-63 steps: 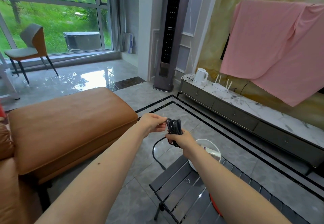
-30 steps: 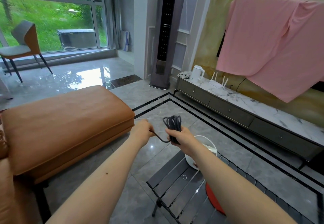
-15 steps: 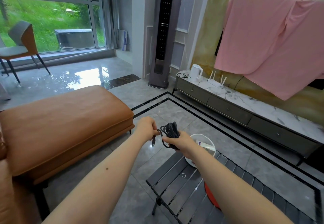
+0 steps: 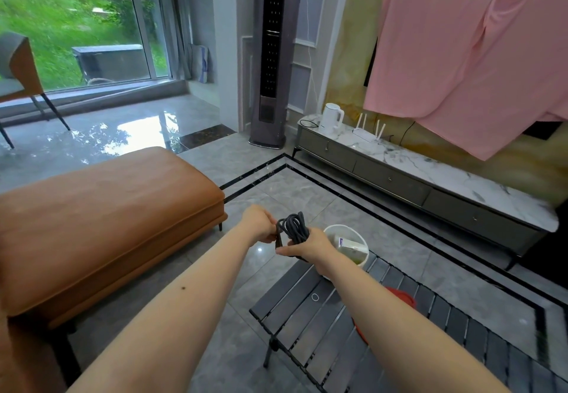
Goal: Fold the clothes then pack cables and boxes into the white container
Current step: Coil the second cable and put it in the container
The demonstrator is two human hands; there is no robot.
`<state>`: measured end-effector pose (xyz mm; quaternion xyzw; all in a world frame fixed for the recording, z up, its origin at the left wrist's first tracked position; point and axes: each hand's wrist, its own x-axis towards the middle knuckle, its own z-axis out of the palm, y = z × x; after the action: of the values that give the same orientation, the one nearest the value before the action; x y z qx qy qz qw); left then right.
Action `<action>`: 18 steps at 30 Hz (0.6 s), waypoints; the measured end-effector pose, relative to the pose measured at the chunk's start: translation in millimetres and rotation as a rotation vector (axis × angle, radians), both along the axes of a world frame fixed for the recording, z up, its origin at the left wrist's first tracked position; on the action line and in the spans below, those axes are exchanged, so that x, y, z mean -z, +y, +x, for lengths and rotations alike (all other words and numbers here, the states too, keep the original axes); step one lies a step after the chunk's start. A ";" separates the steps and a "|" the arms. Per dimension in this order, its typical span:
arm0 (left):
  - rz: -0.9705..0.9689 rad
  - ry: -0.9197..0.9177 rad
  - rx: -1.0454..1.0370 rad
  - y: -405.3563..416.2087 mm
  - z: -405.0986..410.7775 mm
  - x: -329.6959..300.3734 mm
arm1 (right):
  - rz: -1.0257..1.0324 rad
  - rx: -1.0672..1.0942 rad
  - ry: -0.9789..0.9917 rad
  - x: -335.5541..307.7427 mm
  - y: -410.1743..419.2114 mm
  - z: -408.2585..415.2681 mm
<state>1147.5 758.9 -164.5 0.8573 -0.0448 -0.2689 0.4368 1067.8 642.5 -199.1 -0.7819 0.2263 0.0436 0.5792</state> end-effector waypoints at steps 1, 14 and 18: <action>-0.050 0.032 -0.033 -2.5 -1.2 0.1 | 0.000 0.012 0.004 0.5 -1.0 -0.4; -0.224 0.083 -0.099 -39.3 -14.0 37.6 | 0.004 0.149 0.110 30.7 -32.2 -8.6; -0.156 0.115 -0.047 -54.9 -15.5 53.6 | 0.006 0.139 0.165 48.1 -46.3 -14.2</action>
<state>1132.0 704.0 -218.2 0.8048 -0.0202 -0.3029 0.5101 1053.6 596.3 -247.2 -0.7564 0.3266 0.0684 0.5626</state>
